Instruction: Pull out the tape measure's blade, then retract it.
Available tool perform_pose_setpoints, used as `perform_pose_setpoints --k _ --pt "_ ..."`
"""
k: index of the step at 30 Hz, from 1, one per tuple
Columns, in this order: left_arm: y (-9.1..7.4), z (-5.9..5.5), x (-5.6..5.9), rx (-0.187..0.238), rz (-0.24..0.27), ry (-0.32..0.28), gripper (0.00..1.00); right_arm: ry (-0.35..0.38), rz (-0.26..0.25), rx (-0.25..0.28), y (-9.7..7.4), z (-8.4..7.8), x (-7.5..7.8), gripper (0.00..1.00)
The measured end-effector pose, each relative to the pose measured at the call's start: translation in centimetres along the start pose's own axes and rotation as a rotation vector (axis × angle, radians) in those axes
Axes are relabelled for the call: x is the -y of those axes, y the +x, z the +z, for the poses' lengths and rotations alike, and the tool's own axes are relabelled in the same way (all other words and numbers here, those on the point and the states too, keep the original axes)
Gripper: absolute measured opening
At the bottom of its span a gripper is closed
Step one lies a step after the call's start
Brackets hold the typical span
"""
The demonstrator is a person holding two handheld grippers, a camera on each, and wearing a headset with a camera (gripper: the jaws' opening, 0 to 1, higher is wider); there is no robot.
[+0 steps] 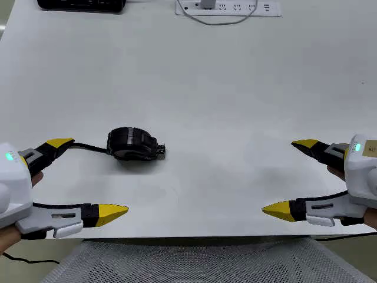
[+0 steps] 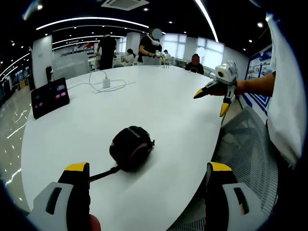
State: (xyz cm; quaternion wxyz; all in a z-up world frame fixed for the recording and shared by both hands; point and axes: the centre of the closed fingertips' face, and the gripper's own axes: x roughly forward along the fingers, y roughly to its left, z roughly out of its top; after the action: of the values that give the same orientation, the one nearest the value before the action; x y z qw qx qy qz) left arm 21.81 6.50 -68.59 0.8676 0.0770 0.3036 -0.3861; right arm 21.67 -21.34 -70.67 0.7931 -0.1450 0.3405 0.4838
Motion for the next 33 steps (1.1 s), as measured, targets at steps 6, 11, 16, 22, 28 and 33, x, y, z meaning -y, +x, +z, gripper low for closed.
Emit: perform_pose_setpoints --k 6,11,16,22,28,33 --pt "0.0 0.0 -0.1 0.004 0.006 -0.009 0.99 -0.013 0.001 0.010 0.1 0.2 -0.1 0.90" --pt "0.2 -0.1 -0.1 0.003 0.011 -0.014 0.99 -0.003 0.007 0.017 0.4 0.3 -0.2 0.88" --pt "0.4 -0.1 0.1 0.006 0.010 -0.011 0.99 0.000 0.012 0.024 0.7 0.5 -0.3 0.88" --pt "0.9 -0.8 -0.4 -0.005 0.018 -0.009 0.97 -0.002 0.029 0.019 1.4 0.4 -0.2 0.84" --pt "1.6 -1.6 -0.5 -0.017 -0.009 -0.025 0.94 -0.004 0.042 0.053 2.3 1.3 0.1 0.82" --pt "2.3 -1.3 -0.6 -0.012 -0.031 -0.007 0.96 -0.022 0.066 0.074 3.5 2.2 0.2 0.81"
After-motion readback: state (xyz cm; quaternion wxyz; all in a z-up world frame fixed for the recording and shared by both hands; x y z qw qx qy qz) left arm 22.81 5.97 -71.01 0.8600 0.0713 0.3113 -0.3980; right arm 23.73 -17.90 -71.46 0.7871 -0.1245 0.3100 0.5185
